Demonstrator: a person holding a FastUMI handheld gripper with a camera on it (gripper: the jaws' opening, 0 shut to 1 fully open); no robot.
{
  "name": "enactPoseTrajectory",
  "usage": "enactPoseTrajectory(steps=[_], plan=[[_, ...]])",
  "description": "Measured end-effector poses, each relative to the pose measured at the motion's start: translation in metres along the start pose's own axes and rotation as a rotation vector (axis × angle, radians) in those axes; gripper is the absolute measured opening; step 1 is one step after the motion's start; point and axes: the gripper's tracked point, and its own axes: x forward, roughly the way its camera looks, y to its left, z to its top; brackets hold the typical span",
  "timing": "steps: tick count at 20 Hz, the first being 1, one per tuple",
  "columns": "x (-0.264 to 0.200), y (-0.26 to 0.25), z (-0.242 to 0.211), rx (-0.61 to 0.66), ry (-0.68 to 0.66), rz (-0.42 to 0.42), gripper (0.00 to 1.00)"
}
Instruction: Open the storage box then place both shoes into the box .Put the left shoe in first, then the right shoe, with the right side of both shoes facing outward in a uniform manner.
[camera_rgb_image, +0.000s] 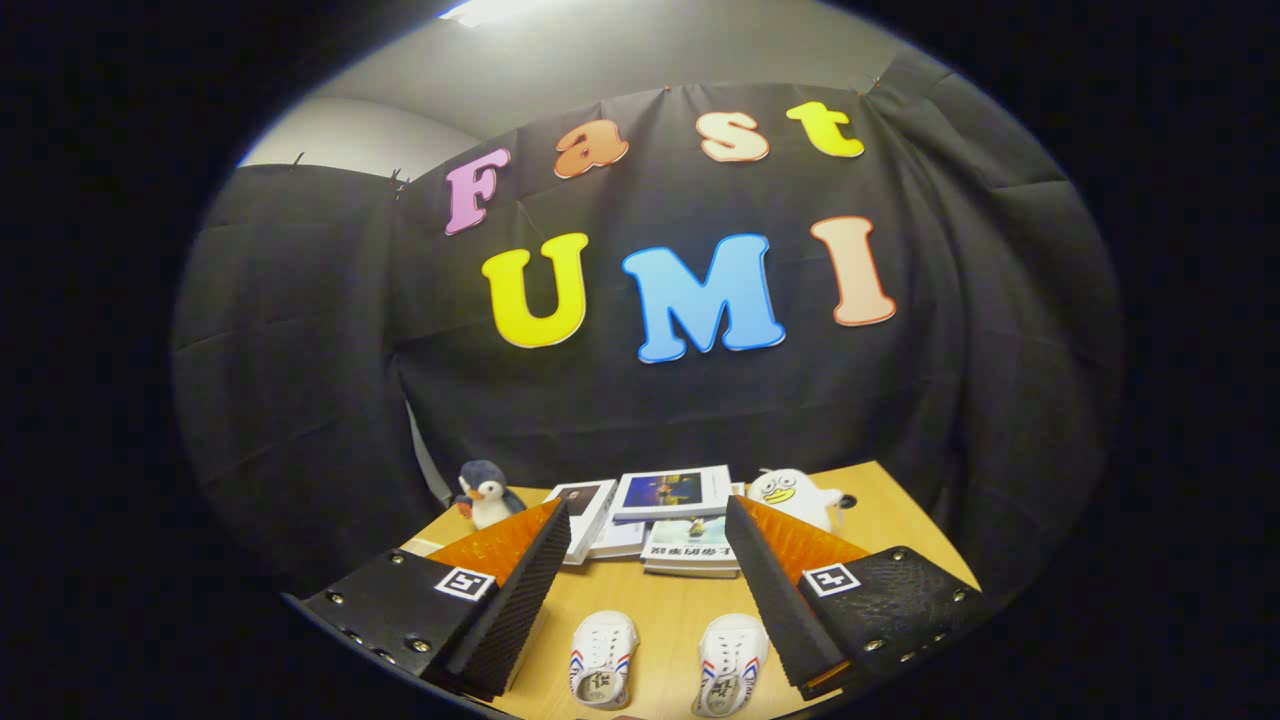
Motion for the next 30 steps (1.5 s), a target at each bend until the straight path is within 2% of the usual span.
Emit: enactPoseTrajectory(steps=[3, 9, 17, 19, 20, 27, 29, 30], plan=[[0.011, 0.028, -0.040, 0.038, 0.106, 0.108, 0.96], [0.030, 0.073, -0.110, 0.114, 0.312, 0.239, 0.96], [0.054, 0.115, -0.188, 0.258, 0.544, 0.346, 0.96], [0.055, 0.131, -0.205, 0.335, 0.604, 0.392, 0.96], [0.055, 0.136, -0.212, 0.381, 0.637, 0.410, 0.92], [0.063, 0.167, -0.242, 0.652, 0.794, 0.501, 0.92], [0.062, 0.171, -0.248, 0.727, 0.852, 0.491, 0.92], [0.062, 0.173, -0.248, 0.770, 0.871, 0.492, 0.88]])
